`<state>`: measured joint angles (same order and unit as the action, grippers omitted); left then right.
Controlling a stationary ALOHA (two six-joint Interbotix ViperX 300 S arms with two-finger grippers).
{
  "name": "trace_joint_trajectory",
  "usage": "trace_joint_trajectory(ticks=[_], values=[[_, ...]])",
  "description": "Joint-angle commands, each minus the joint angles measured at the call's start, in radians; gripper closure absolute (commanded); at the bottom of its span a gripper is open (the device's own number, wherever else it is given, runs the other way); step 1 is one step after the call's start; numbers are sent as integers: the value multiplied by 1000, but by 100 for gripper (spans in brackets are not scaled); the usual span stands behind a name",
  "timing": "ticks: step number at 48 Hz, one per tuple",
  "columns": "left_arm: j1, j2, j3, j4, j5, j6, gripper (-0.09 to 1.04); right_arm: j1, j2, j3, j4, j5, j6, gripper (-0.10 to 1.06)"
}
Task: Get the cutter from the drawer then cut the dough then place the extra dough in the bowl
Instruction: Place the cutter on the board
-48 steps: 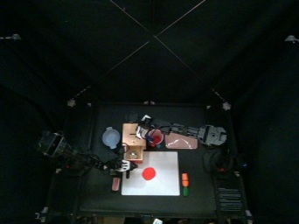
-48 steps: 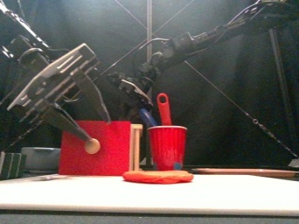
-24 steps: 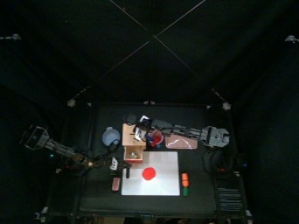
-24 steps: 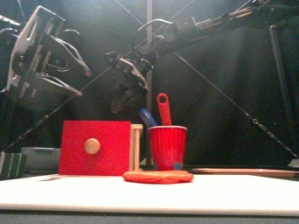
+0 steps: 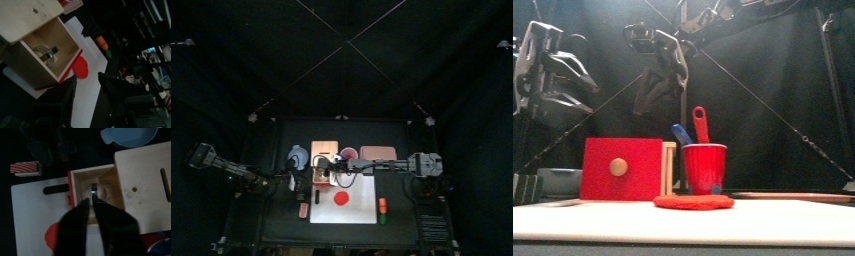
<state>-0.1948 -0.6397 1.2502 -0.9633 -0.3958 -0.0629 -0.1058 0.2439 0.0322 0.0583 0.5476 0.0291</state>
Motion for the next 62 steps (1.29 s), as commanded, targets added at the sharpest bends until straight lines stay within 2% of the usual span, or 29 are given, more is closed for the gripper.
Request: trace_joint_trajectory(ticks=[1,52,57,62], values=[[18,-12,-9,20,-3,0,16,-2,-38,-5,-3,-35,-3,26],[29,-12,9,15,2,-3,16,0,118,-37,-21,-38,-3,26],[31,-14,11,14,3,-3,16,0,124,-40,-31,-35,-3,30],[31,-14,12,11,3,-3,16,0,124,-41,-37,-31,-2,38]])
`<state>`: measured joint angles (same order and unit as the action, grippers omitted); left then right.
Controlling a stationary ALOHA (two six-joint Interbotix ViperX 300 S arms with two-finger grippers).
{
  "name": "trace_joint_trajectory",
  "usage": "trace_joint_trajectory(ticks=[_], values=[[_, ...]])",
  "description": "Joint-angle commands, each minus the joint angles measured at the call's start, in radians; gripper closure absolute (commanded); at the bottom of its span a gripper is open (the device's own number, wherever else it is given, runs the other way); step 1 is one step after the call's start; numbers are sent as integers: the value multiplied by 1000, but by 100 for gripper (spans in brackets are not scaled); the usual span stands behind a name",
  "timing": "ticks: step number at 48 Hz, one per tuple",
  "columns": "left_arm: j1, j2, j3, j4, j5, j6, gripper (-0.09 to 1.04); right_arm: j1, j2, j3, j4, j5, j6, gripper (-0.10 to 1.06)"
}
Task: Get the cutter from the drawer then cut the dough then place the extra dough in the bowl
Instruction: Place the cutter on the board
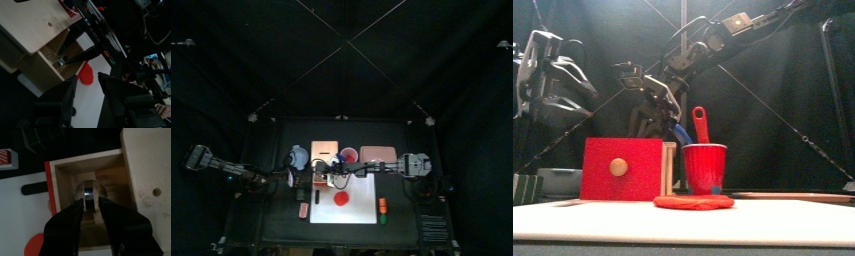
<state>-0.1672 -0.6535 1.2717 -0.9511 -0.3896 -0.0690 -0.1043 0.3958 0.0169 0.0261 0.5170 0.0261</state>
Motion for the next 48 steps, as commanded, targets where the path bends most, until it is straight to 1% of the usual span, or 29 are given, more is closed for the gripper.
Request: trace_joint_trajectory(ticks=[1,6,12,29,40,48], values=[[3,0,-8,-2,-3,3,16,-2,-28,-28,-5,2,2,40],[6,0,-8,-2,-3,3,16,-2,-32,-38,-3,14,2,45],[8,0,-6,-2,-3,3,16,0,-48,-61,-6,32,0,45],[8,0,-5,-2,-2,3,16,9,-130,-91,-49,92,0,45],[8,0,-5,-2,-2,3,16,26,-195,-69,-55,97,0,45],[11,0,-8,-2,-2,3,16,41,-295,9,-46,100,5,45]])
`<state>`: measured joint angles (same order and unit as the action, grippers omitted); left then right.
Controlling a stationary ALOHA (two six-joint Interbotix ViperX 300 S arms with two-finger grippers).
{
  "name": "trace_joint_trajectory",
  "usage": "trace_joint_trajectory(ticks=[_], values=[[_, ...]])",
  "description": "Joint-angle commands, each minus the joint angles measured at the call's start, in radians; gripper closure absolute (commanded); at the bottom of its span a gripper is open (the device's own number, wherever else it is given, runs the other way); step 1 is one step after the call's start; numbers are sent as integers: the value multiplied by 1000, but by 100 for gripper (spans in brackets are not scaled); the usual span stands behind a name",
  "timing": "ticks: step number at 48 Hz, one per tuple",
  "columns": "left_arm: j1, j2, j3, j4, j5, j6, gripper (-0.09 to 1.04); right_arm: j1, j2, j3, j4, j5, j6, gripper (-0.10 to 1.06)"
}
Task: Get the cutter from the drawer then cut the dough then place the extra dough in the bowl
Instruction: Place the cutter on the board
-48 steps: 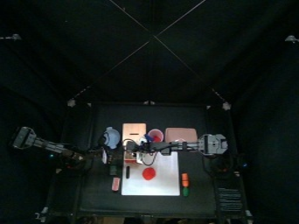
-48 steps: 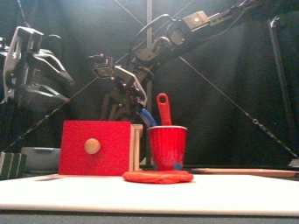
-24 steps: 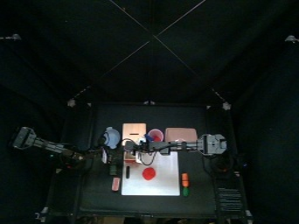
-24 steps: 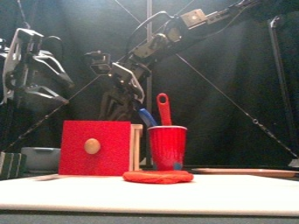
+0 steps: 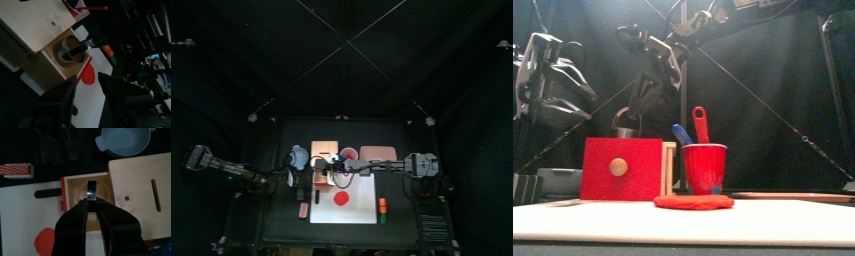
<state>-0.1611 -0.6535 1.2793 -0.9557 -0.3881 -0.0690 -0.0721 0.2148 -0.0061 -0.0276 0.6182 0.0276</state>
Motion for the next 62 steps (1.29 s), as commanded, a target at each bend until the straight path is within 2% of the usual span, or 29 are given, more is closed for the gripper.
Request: trace_joint_trajectory(ticks=[1,13,22,30,40,48,55,62], values=[[6,0,-15,3,-3,3,16,12,-127,44,11,-3,3,45],[26,0,-17,3,-3,5,16,44,-314,259,49,-3,48,45],[38,-3,-17,5,-3,5,16,64,-434,446,58,-12,118,45],[64,-15,-23,5,-5,5,16,77,-500,632,63,-104,207,45],[112,-37,-38,18,-11,6,16,75,-499,775,63,-241,258,45],[140,-38,-54,20,-14,5,16,74,-491,833,64,-318,267,45],[166,-38,-66,20,-14,5,16,71,-480,857,94,-330,265,44],[199,-38,-83,18,-15,3,16,72,-474,870,94,-344,264,38]])
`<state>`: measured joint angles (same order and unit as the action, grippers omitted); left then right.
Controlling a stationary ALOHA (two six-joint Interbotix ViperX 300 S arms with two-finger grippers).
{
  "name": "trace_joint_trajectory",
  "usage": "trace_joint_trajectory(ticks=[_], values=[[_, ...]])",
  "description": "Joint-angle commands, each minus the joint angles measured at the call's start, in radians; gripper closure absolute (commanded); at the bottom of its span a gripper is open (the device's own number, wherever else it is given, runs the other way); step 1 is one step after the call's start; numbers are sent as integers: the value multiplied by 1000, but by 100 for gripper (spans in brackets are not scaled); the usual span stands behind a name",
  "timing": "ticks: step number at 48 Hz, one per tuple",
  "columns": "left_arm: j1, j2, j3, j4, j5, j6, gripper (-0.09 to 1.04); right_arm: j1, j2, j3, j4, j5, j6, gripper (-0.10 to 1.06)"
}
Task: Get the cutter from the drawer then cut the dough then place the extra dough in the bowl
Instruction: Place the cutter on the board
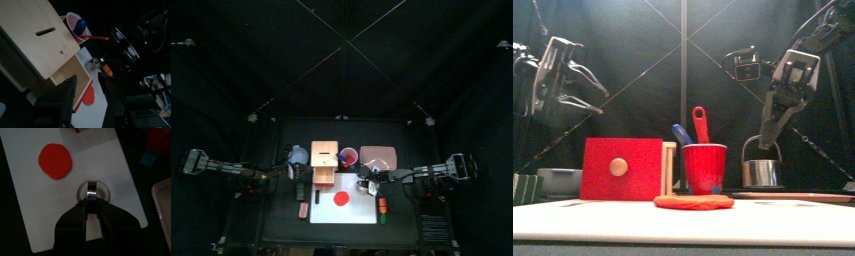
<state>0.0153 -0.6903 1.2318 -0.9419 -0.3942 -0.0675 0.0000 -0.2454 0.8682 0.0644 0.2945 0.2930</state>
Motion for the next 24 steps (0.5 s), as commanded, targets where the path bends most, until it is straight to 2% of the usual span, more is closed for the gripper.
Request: trace_joint_trajectory(ticks=[1,12,24], values=[[28,-2,-37,5,-9,2,16,0,-15,-5,2,-23,-2,36],[84,-2,-54,6,-11,2,16,0,-15,-9,-8,-28,-2,19],[172,0,-84,9,-11,9,16,6,-64,-44,-35,-14,-8,18]])
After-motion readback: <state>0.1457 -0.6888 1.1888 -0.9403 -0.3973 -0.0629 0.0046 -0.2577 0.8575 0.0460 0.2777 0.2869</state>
